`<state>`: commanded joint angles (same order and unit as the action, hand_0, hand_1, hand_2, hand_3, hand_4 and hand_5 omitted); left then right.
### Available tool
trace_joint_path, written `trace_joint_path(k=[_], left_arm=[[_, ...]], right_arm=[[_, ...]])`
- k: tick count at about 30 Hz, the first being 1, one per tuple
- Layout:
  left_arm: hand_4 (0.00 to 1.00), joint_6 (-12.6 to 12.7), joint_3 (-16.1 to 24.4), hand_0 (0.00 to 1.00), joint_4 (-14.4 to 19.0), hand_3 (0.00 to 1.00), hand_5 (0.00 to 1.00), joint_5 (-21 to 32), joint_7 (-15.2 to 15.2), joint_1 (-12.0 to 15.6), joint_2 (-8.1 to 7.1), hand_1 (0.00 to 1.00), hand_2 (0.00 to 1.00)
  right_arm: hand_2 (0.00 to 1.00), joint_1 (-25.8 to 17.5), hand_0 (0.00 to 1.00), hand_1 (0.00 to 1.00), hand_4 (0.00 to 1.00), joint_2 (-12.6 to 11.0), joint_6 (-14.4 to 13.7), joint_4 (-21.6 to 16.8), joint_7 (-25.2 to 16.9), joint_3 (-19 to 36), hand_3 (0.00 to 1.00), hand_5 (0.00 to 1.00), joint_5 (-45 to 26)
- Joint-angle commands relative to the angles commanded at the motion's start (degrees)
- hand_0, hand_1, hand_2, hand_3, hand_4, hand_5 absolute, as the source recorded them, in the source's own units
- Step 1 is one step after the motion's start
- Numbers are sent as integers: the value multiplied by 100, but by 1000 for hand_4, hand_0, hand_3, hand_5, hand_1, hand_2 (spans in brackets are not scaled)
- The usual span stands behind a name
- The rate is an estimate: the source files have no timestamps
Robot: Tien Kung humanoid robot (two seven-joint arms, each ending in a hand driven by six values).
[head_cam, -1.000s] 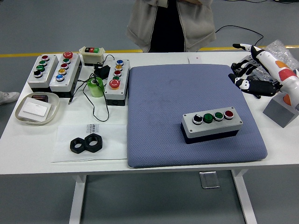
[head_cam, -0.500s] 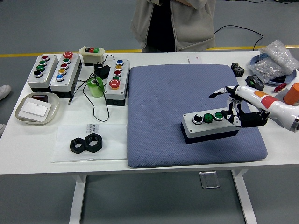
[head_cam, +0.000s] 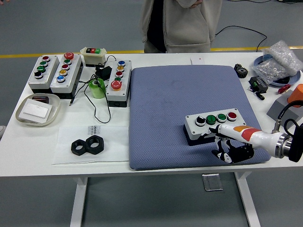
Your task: Pick up the button,place it on the desk,press the button,press the button
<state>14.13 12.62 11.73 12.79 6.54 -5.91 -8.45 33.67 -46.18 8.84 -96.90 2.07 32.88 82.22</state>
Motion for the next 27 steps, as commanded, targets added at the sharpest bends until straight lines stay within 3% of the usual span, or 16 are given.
trace_joint_path(k=[9, 27], left_arm=[[644, 4, 12, 725, 2, 832, 998, -12, -9, -1, 4, 830, 882], [644, 16, 73, 723, 6, 832, 998, -103, -38, 33, 10, 830, 882]], right_arm=[[222, 125, 253, 89, 511, 421, -63, 490, 166, -293, 793, 2, 147], [226, 221, 254, 91, 502, 696, -224, 992, 267, -274, 809, 2, 142]])
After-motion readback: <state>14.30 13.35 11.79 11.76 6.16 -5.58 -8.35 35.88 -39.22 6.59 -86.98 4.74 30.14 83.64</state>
